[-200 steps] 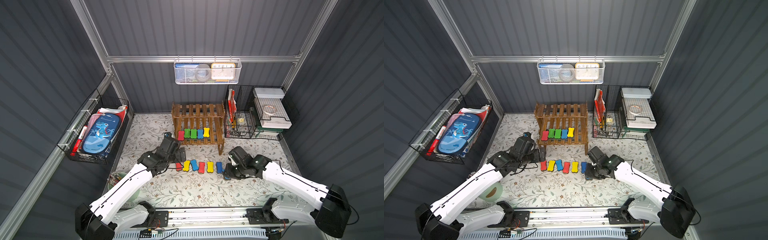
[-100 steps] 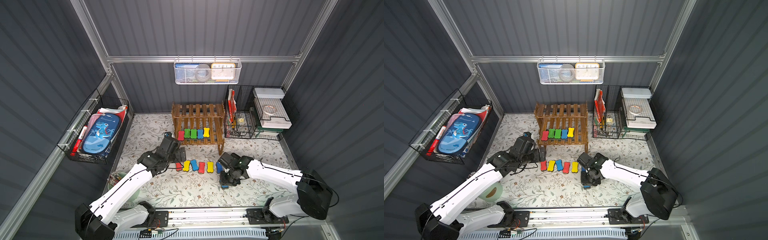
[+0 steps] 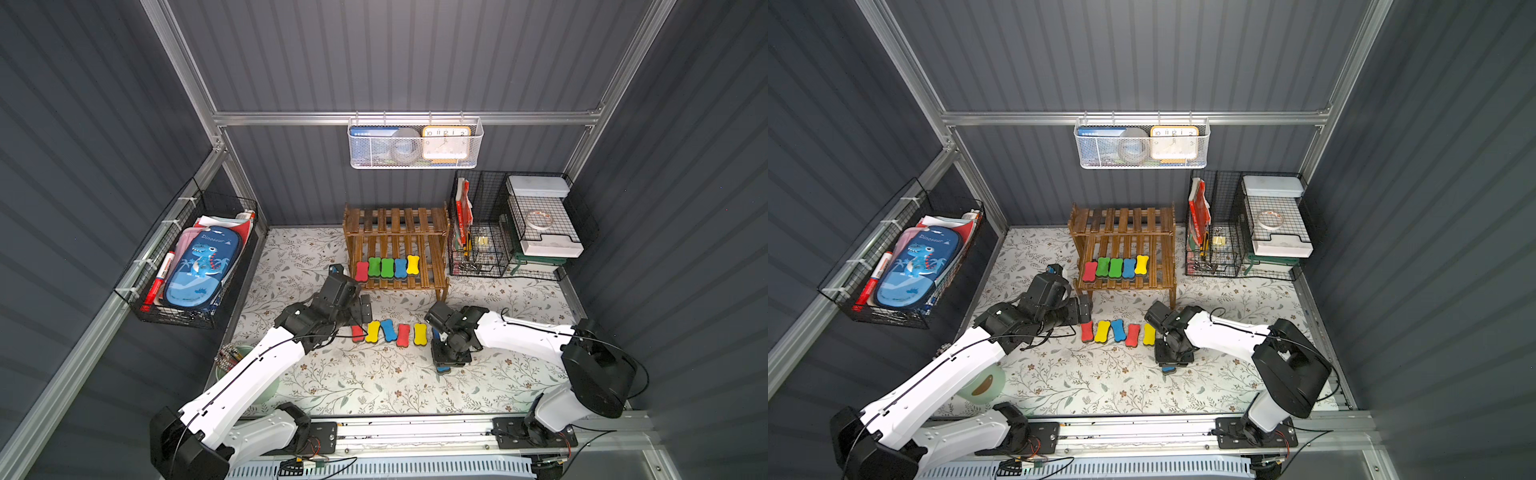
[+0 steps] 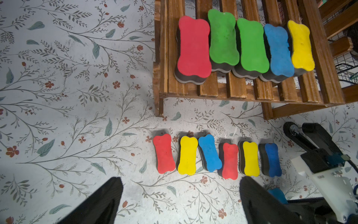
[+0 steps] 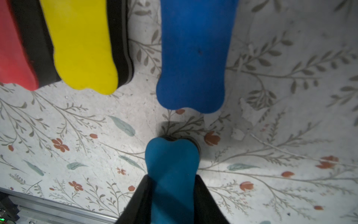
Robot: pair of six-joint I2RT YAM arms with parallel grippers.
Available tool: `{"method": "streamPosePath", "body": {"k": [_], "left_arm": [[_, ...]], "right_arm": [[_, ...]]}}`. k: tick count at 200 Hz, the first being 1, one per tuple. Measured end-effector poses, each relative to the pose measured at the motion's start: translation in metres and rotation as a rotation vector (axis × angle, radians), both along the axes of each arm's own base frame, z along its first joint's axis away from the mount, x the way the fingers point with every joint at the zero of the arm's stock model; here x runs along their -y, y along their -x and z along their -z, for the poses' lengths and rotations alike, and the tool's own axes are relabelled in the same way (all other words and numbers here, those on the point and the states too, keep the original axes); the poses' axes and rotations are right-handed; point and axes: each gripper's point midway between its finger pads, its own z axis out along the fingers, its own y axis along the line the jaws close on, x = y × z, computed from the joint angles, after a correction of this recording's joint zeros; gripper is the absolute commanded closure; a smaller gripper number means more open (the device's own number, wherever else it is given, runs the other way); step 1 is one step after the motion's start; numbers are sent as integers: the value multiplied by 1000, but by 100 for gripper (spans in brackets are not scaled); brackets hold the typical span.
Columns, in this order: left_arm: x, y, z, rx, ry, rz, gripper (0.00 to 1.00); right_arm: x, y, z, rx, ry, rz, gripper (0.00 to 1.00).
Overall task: Remove the whiteboard erasers from the shelf
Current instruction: Place the whiteboard eraser at the center of the board.
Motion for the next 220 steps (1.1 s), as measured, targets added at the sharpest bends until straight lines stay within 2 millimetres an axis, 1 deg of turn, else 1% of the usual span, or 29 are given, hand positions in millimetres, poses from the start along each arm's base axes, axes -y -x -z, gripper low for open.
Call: {"method": "streamPosePath", "body": {"k": [15, 56, 81, 95, 103, 121, 133, 150, 157, 166, 174, 184, 201, 210, 220], "left_arm": [[0, 0, 1, -3, -2, 1, 1], [1, -1, 6, -16, -11, 5, 1], [3, -1, 9, -27, -12, 10, 1], [4, -1, 9, -31, -10, 13, 1], [4, -1, 9, -32, -9, 14, 1], [4, -1, 9, -32, -9, 14, 1], [4, -1, 9, -32, -9, 15, 1], [4, -1, 9, -32, -10, 15, 1], [4, -1, 9, -32, -10, 16, 1], [4, -1, 9, -31, -10, 16, 1], [4, -1, 9, -31, -11, 16, 1], [4, -1, 9, -31, -11, 16, 1], [4, -1, 9, -29, -12, 15, 1], [3, -1, 8, -25, -12, 13, 1], [2, 0, 6, -20, -11, 11, 1]], "right_arm": [[-3, 0, -1, 1, -11, -11, 57], [-5, -2, -1, 9, -20, -23, 49], [-4, -3, -7, 27, -27, -25, 50], [-2, -5, -16, 59, -34, -27, 52], [-1, -8, -25, 92, -42, -27, 54], [-2, -20, -55, 190, -77, -25, 56], [-6, -33, -82, 278, -111, -19, 56], [-13, -57, -123, 422, -153, -2, 56], [-16, -66, -136, 471, -165, 5, 56], [-21, -81, -157, 539, -188, 19, 56], [-23, -93, -171, 582, -201, 35, 55], [-28, -114, -190, 638, -218, 62, 55], [-35, -147, -209, 710, -231, 101, 55], [-38, -162, -212, 735, -227, 118, 55], [-41, -175, -211, 748, -215, 131, 54]]}}
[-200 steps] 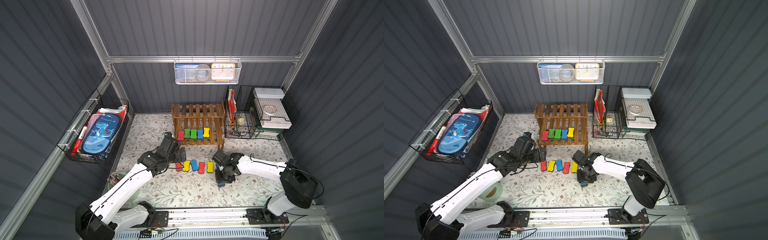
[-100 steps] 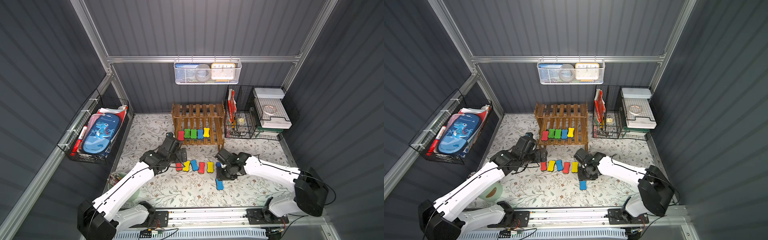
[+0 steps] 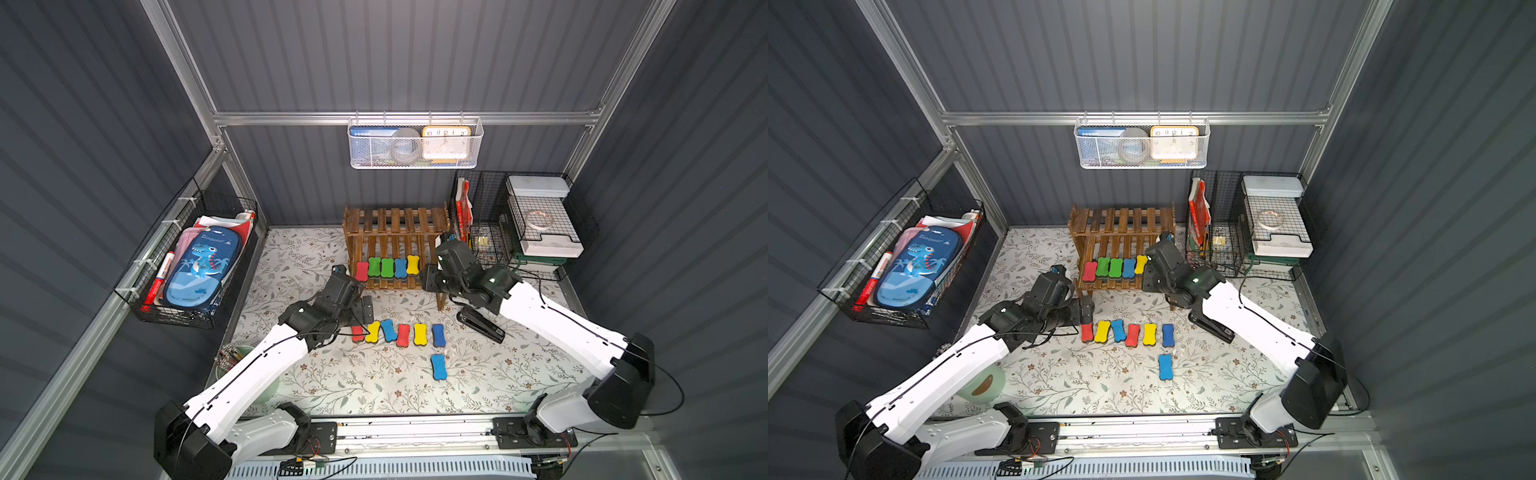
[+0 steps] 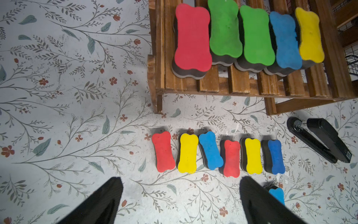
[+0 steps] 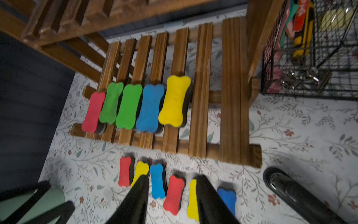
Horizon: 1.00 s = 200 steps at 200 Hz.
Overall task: Remove the whiteboard erasers from the shelf
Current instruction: Place the whiteboard eraser at the center of the board, then move the whiteboard eraser to the shelf.
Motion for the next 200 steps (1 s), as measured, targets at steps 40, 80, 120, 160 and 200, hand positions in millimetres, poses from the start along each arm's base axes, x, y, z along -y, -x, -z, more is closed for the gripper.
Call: {"method": "streamPosePath", "body": {"k": [40, 80, 120, 160, 200], "left_arm": [[-5, 3, -8, 23, 3, -9, 1], [-10, 6, -13, 38, 3, -17, 1], [-11, 8, -13, 32, -3, -18, 1], [-12, 8, -12, 31, -5, -19, 1], [-12, 8, -12, 32, -5, -19, 1]], "right_arm": [[-14, -32, 28, -11, 52, 41, 50], [-14, -39, 46, -29, 90, 67, 48], [-17, -49, 41, -3, 73, 91, 46], [-18, -60, 49, -7, 62, 112, 45], [-18, -66, 57, -21, 64, 123, 46]]}}
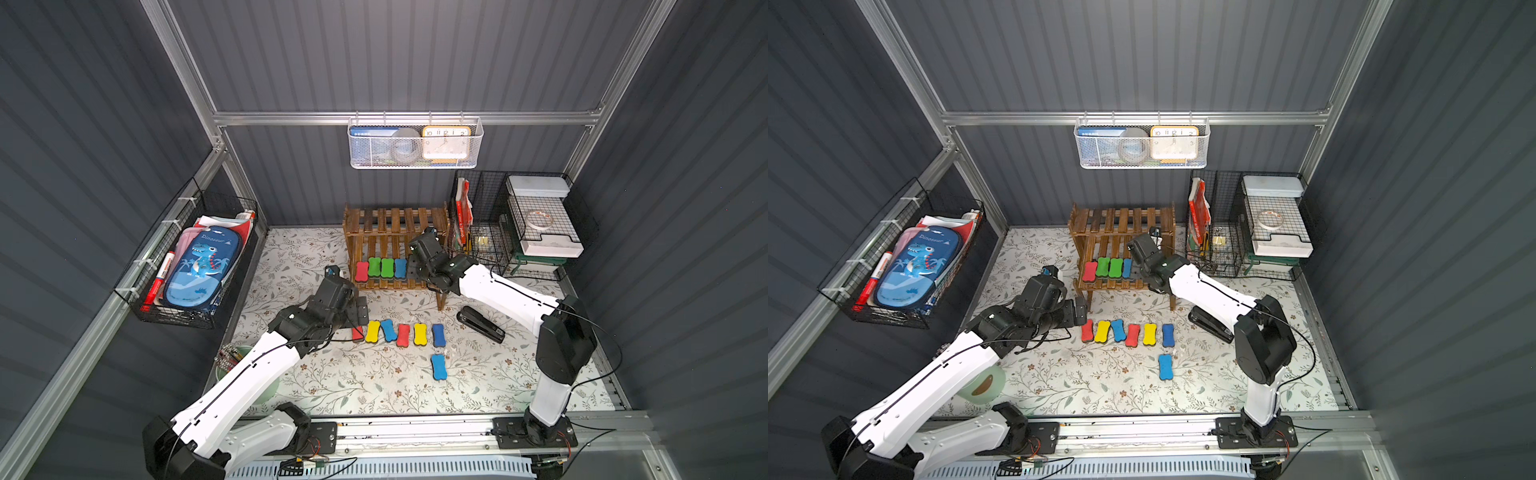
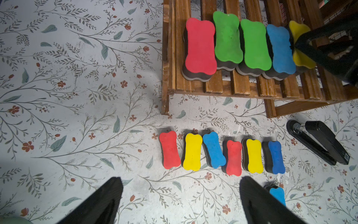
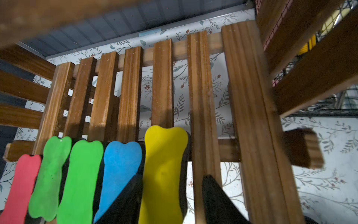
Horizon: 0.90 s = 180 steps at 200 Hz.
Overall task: Remove the whiteboard erasers from the shelf
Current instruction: Move the whiteboard eraser to the shelf.
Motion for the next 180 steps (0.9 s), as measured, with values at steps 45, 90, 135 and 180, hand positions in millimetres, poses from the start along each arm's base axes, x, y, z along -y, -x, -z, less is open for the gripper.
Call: {"method": "streamPosePath", "body": {"k": [45, 90, 135, 180], "left_arm": [[0, 0, 0, 0, 0, 0, 1], [0, 0, 1, -1, -1, 0, 1], [0, 0, 1, -3, -2, 0, 1], [0, 0, 1, -3, -2, 0, 1]], "right_arm": [[-1, -4, -5, 7, -25, 2, 46], [-3, -6, -7, 7, -52, -5, 46], [-4, -6, -2, -9, -57, -5, 51], [-5, -8, 9, -29, -54, -3, 53]]}}
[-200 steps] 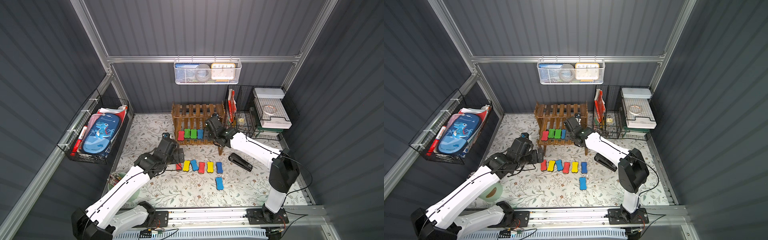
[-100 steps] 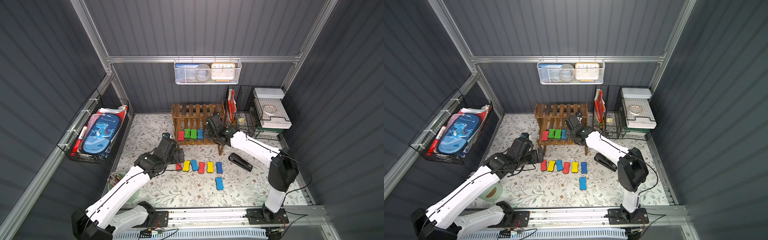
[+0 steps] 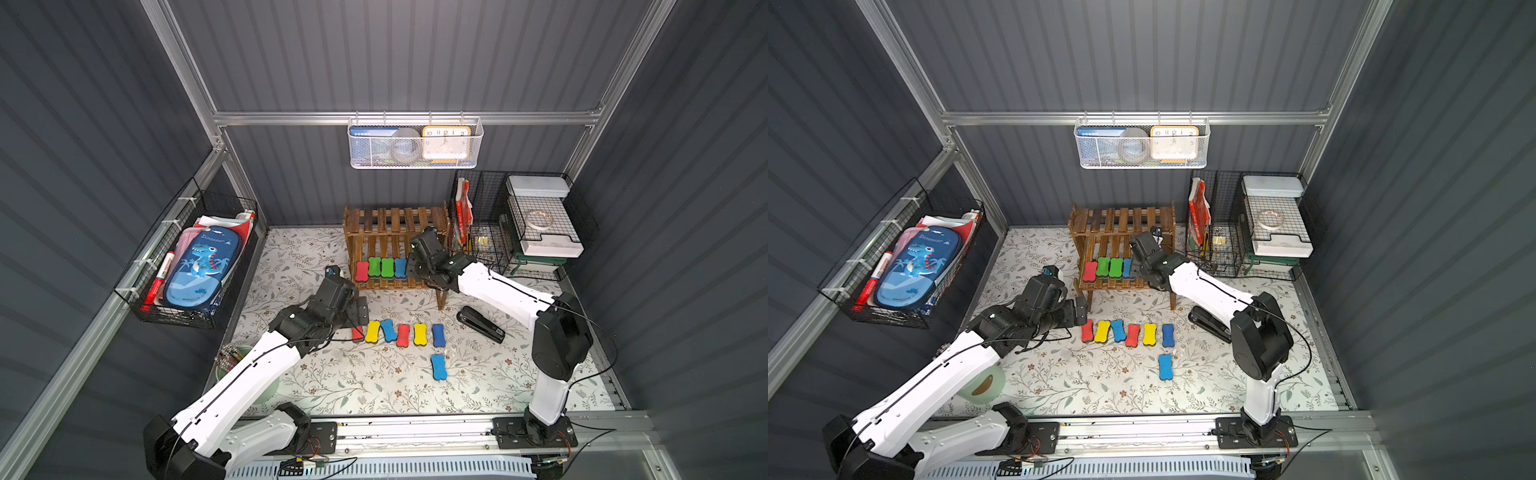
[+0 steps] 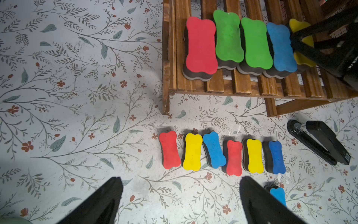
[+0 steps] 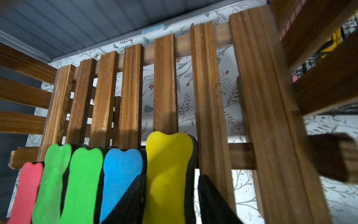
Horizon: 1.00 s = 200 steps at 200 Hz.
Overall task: Remove the whiteboard erasers from the shelf
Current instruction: Move the whiteboard eraser to the shelf.
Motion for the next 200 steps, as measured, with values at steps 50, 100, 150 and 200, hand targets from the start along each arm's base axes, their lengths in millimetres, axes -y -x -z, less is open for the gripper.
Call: {"method": "streamPosePath", "body": {"k": [50, 100, 150, 200], "left_arm": [[0, 0, 0, 0, 0, 0, 1], [2, 0, 2, -7, 3, 6, 1], [3, 0, 3, -12, 3, 8, 1], [4, -1, 5, -19, 1, 10, 1]], "right_arm": [[1, 0, 0, -2, -7, 12, 62], [11, -5, 0, -5, -9, 28, 58], [11, -5, 0, -7, -6, 9, 53], [14, -2, -4, -2, 25, -18, 52]]}}
